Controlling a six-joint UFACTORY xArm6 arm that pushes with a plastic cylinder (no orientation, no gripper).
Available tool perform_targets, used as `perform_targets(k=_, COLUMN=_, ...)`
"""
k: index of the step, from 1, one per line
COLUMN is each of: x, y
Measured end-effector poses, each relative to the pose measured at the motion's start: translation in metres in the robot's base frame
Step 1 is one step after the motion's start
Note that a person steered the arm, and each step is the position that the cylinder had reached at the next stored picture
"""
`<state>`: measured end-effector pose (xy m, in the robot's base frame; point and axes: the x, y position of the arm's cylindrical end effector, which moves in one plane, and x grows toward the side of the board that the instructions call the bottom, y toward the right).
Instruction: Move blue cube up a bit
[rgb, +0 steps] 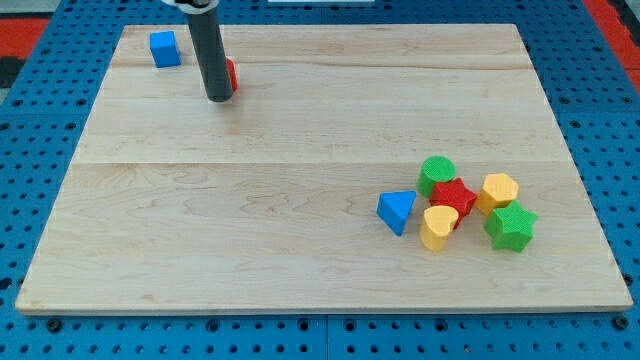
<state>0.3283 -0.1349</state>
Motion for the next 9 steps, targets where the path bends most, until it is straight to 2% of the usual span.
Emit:
perform_targets(k=4, x=-0.068, y=-0.019)
perform_targets(k=5, x=-0.042, y=-0.067)
perform_targets(k=6, x=-0.040, y=-0.110)
perform_targets(k=9, x=-0.051, y=-0.105)
